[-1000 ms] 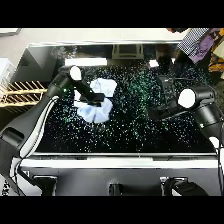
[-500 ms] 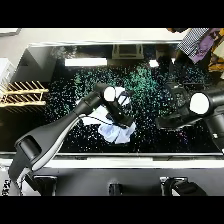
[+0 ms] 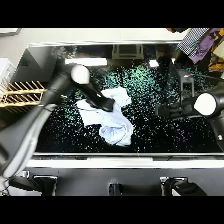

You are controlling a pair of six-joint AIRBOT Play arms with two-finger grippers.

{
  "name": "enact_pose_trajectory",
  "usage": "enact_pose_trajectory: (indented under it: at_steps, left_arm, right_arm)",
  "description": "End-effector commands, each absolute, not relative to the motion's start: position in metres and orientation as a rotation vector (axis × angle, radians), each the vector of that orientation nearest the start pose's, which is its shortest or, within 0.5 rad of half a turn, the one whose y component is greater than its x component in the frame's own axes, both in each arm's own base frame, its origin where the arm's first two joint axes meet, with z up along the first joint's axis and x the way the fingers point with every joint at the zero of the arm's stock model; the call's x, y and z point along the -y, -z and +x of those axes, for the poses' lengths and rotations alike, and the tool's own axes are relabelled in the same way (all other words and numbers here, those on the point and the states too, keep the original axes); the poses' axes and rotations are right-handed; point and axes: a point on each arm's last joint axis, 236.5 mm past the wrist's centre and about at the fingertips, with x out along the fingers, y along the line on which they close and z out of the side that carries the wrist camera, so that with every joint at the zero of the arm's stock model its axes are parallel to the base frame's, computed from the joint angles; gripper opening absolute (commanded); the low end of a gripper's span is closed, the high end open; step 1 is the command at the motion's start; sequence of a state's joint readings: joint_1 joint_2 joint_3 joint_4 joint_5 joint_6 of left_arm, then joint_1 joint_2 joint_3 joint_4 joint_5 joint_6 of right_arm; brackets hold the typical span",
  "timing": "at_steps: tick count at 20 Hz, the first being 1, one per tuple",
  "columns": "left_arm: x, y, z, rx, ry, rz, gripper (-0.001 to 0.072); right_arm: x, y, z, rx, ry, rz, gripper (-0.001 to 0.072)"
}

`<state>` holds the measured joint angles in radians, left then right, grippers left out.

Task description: Fold the clothes and pants, and hang the long-sleeved shirts on hangers.

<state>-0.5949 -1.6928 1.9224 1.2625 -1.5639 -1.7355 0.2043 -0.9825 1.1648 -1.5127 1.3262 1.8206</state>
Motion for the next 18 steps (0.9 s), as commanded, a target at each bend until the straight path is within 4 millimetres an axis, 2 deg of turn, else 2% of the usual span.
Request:
enact_pose_trajectory:
  at_steps: [1, 3, 4, 5, 8, 13, 15, 18]
  left_arm:
    - [0.241, -0.149, 0.38, -1.231, 0.471, 0.034, 0.0505]
    - [0.204, -0.181, 0.387, -1.151, 0.406, -0.009, 0.0505]
    - [0.189, -0.192, 0.39, -1.125, 0.381, -0.032, 0.0504]
    - [0.178, -0.198, 0.392, -1.109, 0.359, -0.049, 0.0505]
    - [0.156, -0.201, 0.4, -1.099, 0.312, -0.079, 0.0504]
    - [0.15, -0.191, 0.407, -1.121, 0.29, -0.085, 0.0504]
    - [0.15, -0.187, 0.408, -1.129, 0.29, -0.084, 0.0504]
    - [0.151, -0.182, 0.41, -1.14, 0.287, -0.083, 0.0504]
  right_arm:
    - [-0.087, -0.114, 0.369, -1.059, -0.072, 0.58, 0.017]
    - [-0.077, -0.109, 0.392, -1.066, -0.163, 0.781, 0.0281]
    - [-0.072, -0.102, 0.403, -1.072, -0.212, 0.851, 0.0382]
    - [-0.071, -0.092, 0.412, -1.083, -0.25, 0.893, 0.041]
    - [-0.093, -0.042, 0.436, -1.142, -0.352, 0.914, 0.041]
    - [-0.144, 0.049, 0.466, -1.196, -0.328, 0.885, 0.0416]
    - [-0.154, 0.068, 0.473, -1.188, -0.299, 0.866, 0.0418]
    - [-0.161, 0.071, 0.487, -1.124, -0.264, 0.845, 0.0418]
